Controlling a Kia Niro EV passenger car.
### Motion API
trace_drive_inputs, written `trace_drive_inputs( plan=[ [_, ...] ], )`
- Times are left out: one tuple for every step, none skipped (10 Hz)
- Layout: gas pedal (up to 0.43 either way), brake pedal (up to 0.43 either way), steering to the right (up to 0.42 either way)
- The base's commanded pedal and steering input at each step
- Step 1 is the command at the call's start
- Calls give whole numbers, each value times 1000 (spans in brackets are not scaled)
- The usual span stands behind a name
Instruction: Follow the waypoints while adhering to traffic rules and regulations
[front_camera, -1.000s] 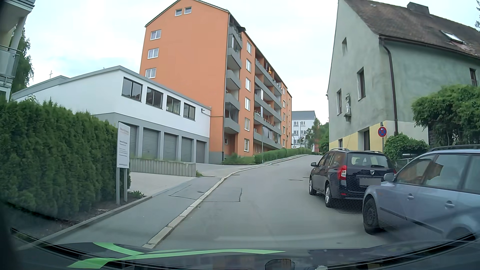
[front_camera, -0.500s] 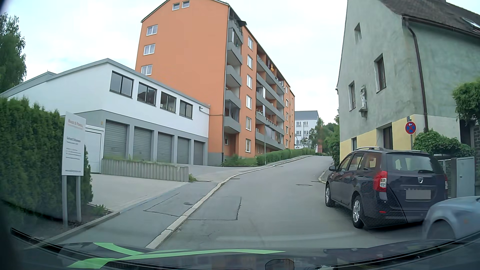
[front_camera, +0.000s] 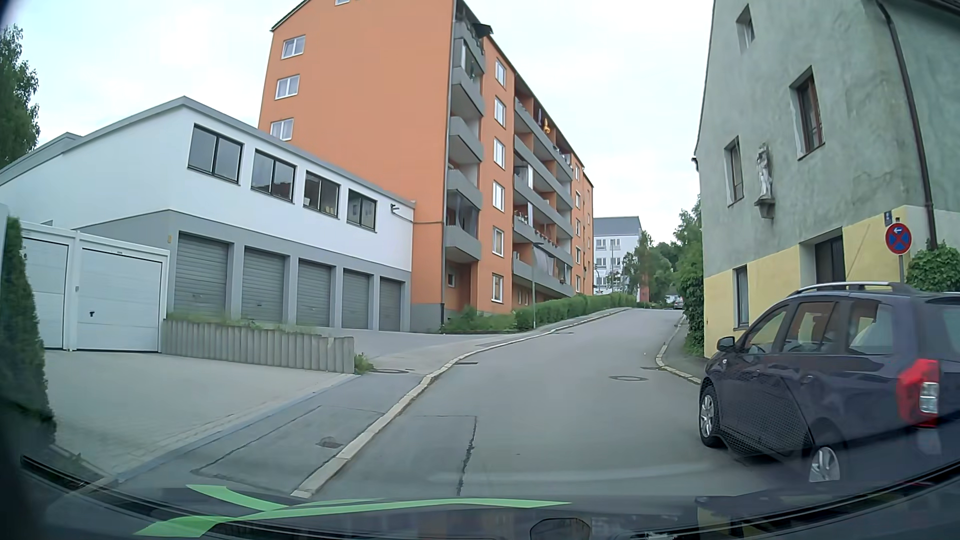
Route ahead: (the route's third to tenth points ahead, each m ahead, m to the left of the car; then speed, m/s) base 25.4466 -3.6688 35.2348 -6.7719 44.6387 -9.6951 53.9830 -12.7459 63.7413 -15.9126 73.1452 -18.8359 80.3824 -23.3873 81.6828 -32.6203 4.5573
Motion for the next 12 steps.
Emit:
trace_drive_inputs(
  plan=[
    [118,91,-1],
    [118,91,5],
    [118,91,14],
    [118,91,22],
    [118,91,29],
    [118,91,35],
    [118,91,42],
    [118,91,49],
    [118,91,54],
    [118,91,57],
    [118,91,57],
    [118,79,59]
  ],
)
